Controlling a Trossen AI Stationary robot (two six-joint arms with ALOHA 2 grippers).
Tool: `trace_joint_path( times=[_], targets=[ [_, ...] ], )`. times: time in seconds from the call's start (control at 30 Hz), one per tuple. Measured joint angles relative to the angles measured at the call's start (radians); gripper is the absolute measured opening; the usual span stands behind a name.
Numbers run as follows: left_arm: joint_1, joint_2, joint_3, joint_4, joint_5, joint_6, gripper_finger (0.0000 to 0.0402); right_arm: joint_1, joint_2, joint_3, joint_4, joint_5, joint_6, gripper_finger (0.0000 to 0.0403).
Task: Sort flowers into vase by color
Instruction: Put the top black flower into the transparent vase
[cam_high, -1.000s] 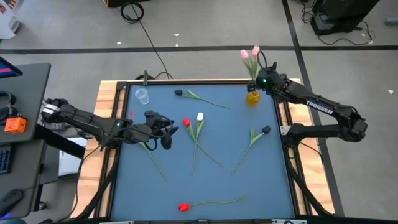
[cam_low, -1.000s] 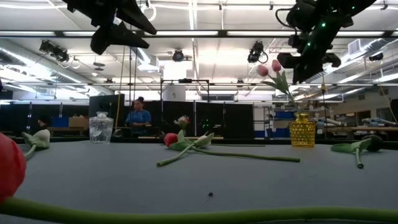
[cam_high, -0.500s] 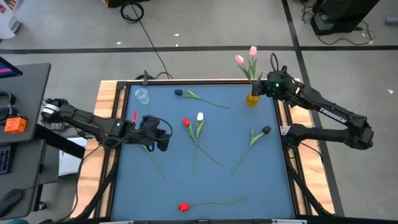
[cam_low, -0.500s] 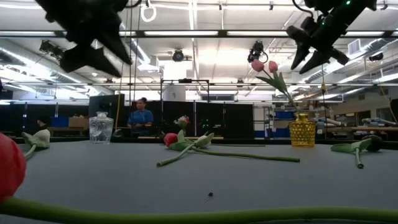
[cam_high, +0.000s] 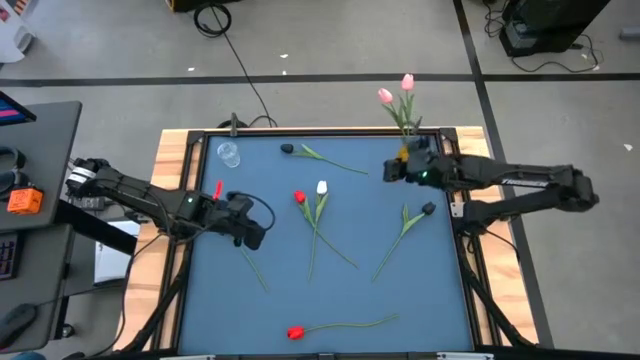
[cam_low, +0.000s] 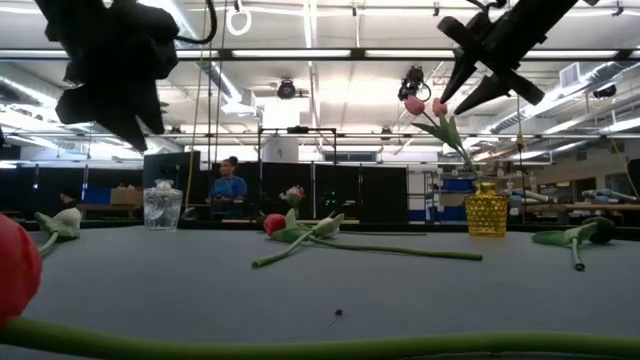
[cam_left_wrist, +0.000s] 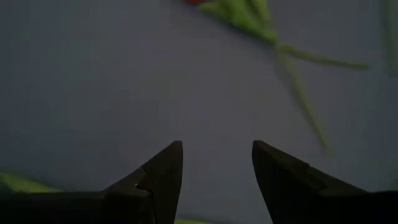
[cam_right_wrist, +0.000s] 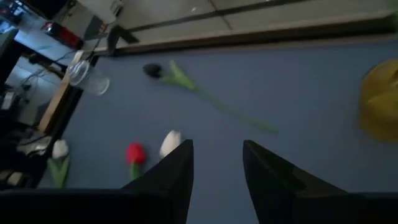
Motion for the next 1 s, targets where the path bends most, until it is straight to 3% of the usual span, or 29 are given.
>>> trace_joint_path(
  times=[0.13,0.33,0.43,0.73,1.0],
  targets=[
    [0.0,0.0,0.0,-0.003,0.025,0.046,0.0199,0.092,0.083,0.0,0.061,-0.005,0.104,0.0146],
    [0.0,0.0,0.0,0.038,0.026,0.16,0.0199,0.132,0.234,0.0,0.088,-0.244,0.235,0.0146],
    [-0.002,0.0,0.0,0.059,0.027,0.259,0.0199,0.173,0.295,0.011,0.095,-0.294,0.299,0.0146],
    [-0.044,0.0,0.0,0.075,0.055,0.35,0.0199,0.301,0.397,0.125,0.103,-0.301,0.411,0.0146],
    [-0.19,-0.02,0.0,0.046,-0.023,0.209,0.0193,0.366,0.454,0.179,0.099,-0.329,0.465,0.0146]
  ],
)
